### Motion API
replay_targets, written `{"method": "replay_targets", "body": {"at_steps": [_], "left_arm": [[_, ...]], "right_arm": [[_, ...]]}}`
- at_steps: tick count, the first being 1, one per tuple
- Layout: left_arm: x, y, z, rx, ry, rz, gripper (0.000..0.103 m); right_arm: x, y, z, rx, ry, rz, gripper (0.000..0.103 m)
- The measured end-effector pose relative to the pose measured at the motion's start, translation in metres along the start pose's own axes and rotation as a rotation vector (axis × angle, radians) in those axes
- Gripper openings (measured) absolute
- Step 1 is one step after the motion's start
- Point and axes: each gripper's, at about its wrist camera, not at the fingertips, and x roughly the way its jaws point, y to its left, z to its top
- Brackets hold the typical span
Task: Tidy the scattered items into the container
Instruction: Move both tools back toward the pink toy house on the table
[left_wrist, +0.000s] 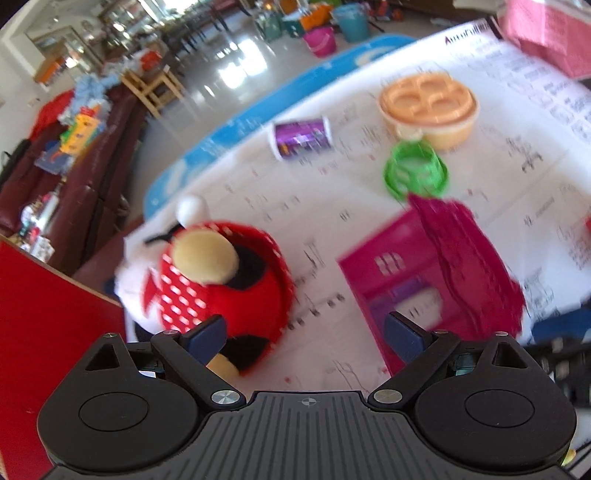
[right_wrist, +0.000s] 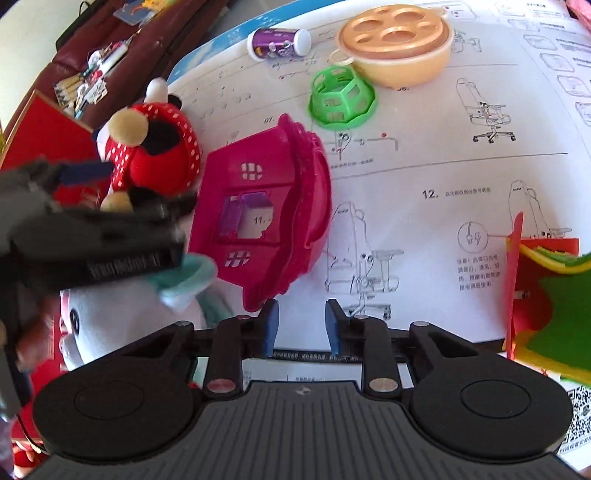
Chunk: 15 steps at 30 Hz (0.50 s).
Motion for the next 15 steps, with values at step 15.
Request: {"method": "replay_targets", "body": {"at_steps": [15], "left_arm": [[-0.007,-0.041,-0.004,0.105,0.008,-0.15,0.09]], "right_arm": [[-0.003,-0.034,0.031,0.119,-0.095,-0.027,0.031]]}}
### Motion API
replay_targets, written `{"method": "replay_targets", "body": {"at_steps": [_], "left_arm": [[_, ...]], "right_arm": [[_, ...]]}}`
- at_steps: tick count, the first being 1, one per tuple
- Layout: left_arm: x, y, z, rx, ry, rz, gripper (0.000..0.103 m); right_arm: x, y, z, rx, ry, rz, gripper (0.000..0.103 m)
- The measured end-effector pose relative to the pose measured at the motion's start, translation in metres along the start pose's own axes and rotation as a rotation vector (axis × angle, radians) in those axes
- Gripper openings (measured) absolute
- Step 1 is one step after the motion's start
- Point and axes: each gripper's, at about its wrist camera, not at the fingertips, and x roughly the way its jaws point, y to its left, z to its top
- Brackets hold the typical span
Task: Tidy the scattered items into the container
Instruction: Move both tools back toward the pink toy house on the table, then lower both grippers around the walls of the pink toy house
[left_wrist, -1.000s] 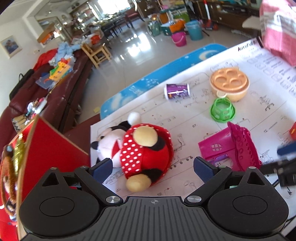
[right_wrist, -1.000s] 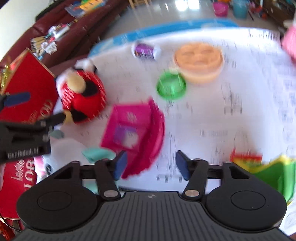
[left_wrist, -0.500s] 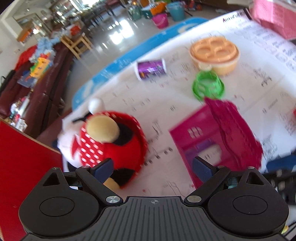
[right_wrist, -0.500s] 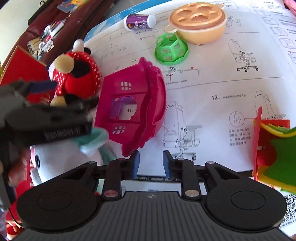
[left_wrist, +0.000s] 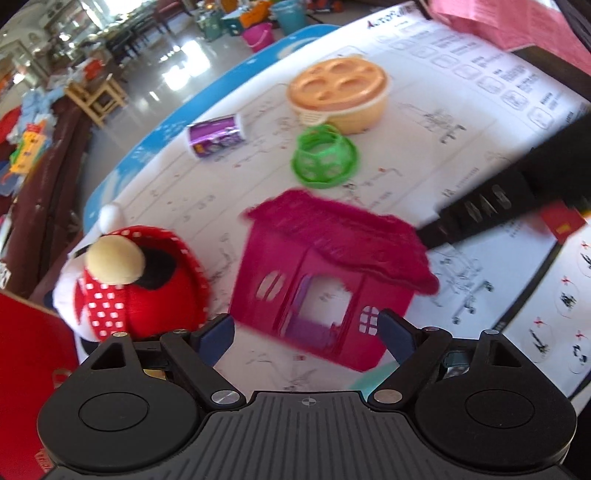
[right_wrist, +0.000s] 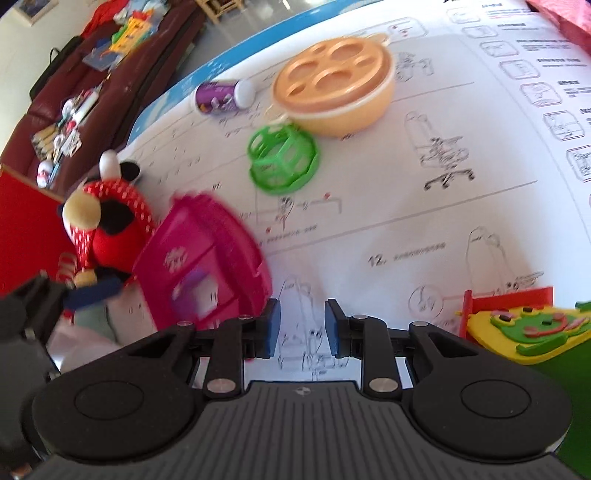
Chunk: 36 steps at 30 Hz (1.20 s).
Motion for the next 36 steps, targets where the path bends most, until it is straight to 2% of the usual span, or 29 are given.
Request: {"method": "replay_targets", "body": {"at_steps": [9,13,17,22,26,31,36], "left_arm": [[-0.001,-0.009,-0.001,0.006,0.012,-0.022,0.091],[-0.007,-0.005,-0.003,-0.015,0.017,-0.035,0.091],[-0.027,0.005,-0.003,-0.018,-0.038,-0.042,0.092],[-0.043,0.033,0.004,-0.072,-0.09,0.005,0.092],[-0.028,0.049,0.009,-0.115,-0.049,0.054,0.091],[-0.007,0.055,0.006,-0.101,0.016,0.077,0.091],[0.008,0.048,-0.001,-0.084,0.076,0.008,0.083]], "right_arm": [[-0.013,0.003,0.002,0.009,-0.04,0.015,0.033],[-0.023,0.01,-0.001,-0.013,-0.054,0.024,0.04],[-0.032,0.013,-0.007,-0.023,-0.063,0.038,0.047],[-0.032,0.012,-0.016,-0.021,-0.052,0.023,0.049],[-0.022,0.012,-0.024,-0.002,-0.006,0.047,0.049],[-0.005,0.016,-0.034,0.008,0.055,0.065,0.052],[0.004,0.019,-0.033,0.011,0.065,0.088,0.05]]}}
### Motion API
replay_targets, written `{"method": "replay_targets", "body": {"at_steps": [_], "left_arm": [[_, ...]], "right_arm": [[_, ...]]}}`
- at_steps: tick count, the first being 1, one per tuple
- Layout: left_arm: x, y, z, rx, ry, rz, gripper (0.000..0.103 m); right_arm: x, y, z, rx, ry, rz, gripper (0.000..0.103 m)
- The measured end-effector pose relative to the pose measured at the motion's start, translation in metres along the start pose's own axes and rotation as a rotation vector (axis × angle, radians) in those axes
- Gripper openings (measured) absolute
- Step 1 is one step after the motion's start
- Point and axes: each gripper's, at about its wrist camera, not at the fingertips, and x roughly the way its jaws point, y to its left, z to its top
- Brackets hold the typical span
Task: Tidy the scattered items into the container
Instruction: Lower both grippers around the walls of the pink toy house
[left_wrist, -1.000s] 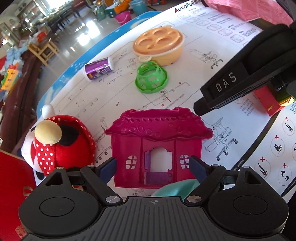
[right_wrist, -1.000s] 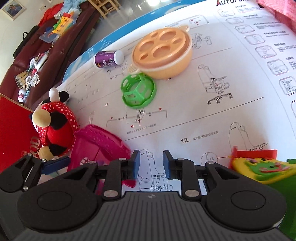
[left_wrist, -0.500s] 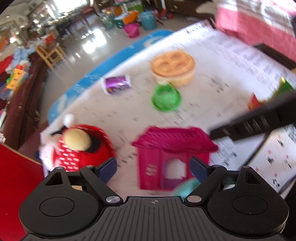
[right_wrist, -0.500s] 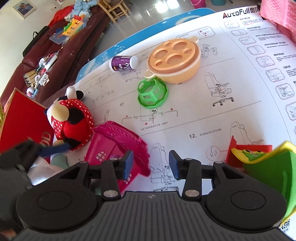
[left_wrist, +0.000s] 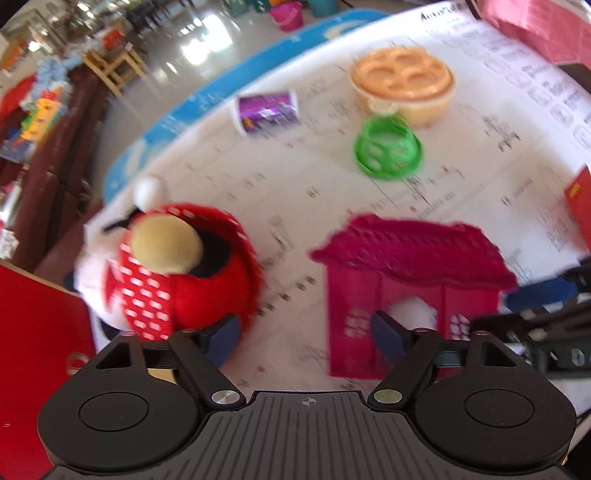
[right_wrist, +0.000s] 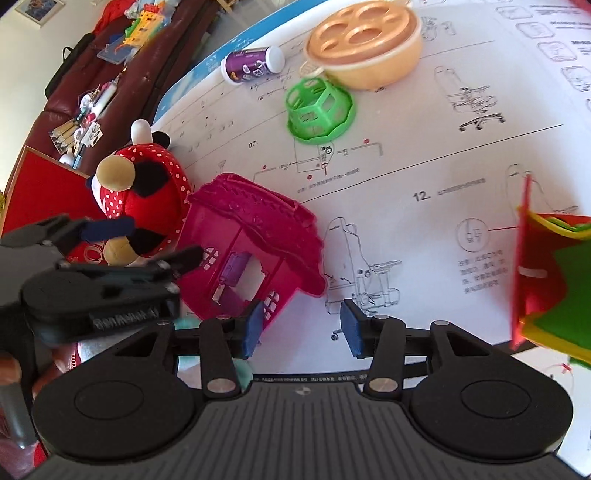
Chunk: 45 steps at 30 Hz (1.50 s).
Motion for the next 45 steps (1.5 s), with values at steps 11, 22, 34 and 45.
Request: {"method": "replay_targets", "body": {"at_steps": [11,22,34,45], "left_arm": [[-0.005,-0.041,0.005,0.075,-0.001,-0.195,0.072],[0.005,-0.041,-0.002,0.005,0.072,-0.234,0.057],[-0.012,-0.047,-0.034,0.011,0.046,-0.238,0.061],[-0.017,-0.028,-0.061,-0.06,0.039,-0.242,0.068]], "right_arm": [[-0.01,-0.024,0.039,0.08,-0.097,-0.027,0.049],[-0.031,-0.02,0.025,0.038,-0.096,-0.03,0.059],[-0.063,-0.002,-0.018,-0.075,-0.066,-0.027,0.066],[-0.018,-0.006,-0.035,-0.054,0.027,-0.041,0.035]]}}
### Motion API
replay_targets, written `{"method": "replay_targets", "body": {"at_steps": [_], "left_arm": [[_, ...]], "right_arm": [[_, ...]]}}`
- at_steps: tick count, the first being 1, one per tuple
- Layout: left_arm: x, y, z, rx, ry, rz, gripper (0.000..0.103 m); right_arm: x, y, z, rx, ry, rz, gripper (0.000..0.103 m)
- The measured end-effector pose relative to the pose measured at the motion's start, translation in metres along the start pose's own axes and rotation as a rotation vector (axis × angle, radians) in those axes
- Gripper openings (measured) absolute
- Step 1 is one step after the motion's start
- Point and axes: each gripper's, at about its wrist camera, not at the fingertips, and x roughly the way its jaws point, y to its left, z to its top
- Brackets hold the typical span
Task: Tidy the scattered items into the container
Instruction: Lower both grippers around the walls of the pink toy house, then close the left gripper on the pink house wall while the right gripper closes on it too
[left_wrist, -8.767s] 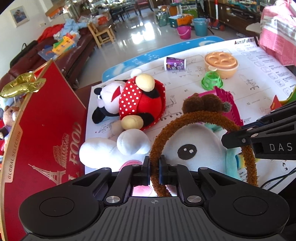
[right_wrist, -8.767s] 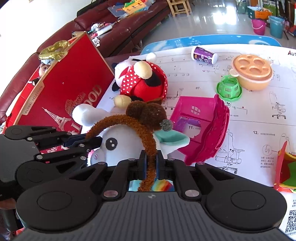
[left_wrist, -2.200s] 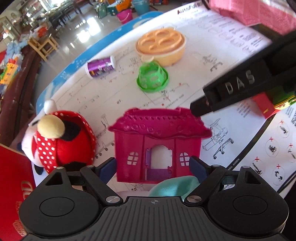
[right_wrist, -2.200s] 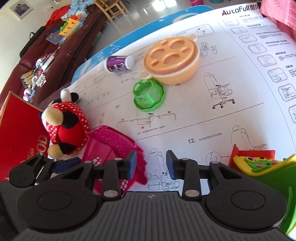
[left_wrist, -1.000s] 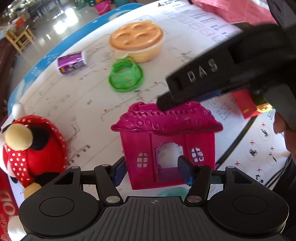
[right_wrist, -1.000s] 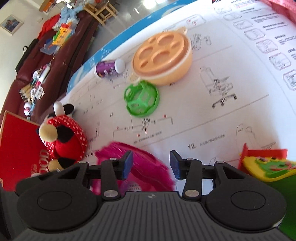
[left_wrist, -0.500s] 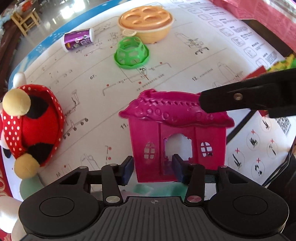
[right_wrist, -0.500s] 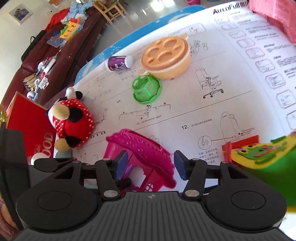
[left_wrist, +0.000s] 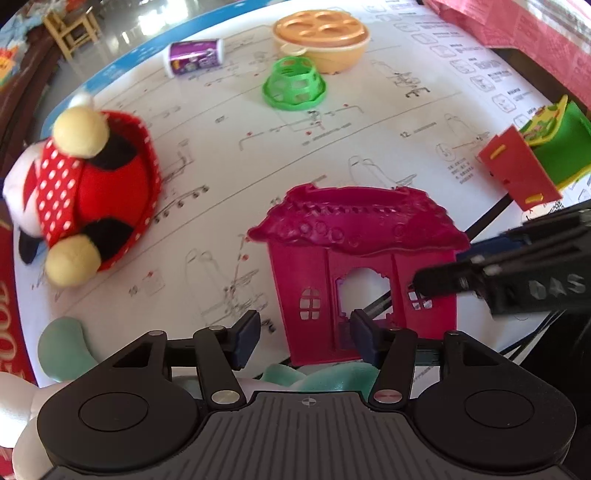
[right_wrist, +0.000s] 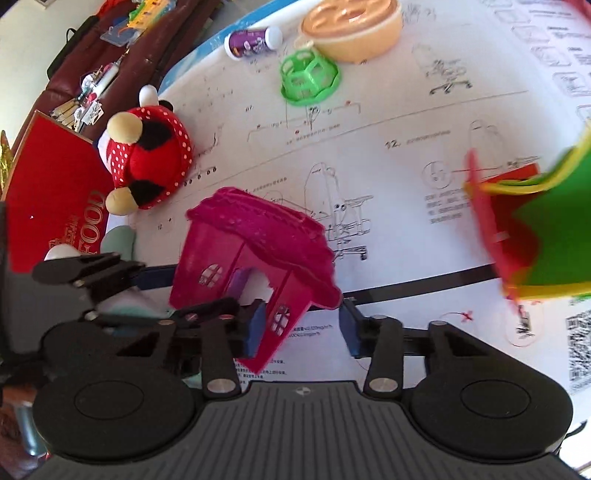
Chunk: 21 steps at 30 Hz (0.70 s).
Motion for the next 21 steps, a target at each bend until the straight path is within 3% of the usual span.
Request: {"method": "replay_targets", "body": {"at_steps": [4,9,12,13,14,18,21], "left_arm": [[-0.006,0.006,0.006,-0.054,-0.003,-0.038,0.071],[-0.001,0.01,0.018,-0.088,-0.007,-0.023,0.07],[0.005,0.008,0.02,-0.112,0.001,-0.045,0.062],[0.005,0.006,0.02,-0.112,-0.003,-0.047,0.056],[0.005,0.004,0.02,-0.115,-0.011,-0.041,0.042],[0.003,-0.002,0.026,-0.086,-0.074,0.031,0.03],[0.007,0.003,0.037,-0.086,-0.088,0.041,0.03]], "right_arm": [[0.001,0.0,0.011,-0.04,-0.063,-0.062,0.032],[-0.001,-0.008,0.025,-0.054,-0.11,-0.104,0.033],[0.0,-0.012,0.027,-0.04,-0.112,-0.097,0.035],[0.0,-0.013,0.026,-0.041,-0.115,-0.098,0.039],[0.0,-0.014,0.025,-0.041,-0.119,-0.096,0.041],[0.0,-0.015,0.023,-0.043,-0.112,-0.091,0.041],[-0.002,-0.015,0.02,-0.035,-0.111,-0.083,0.041]]}}
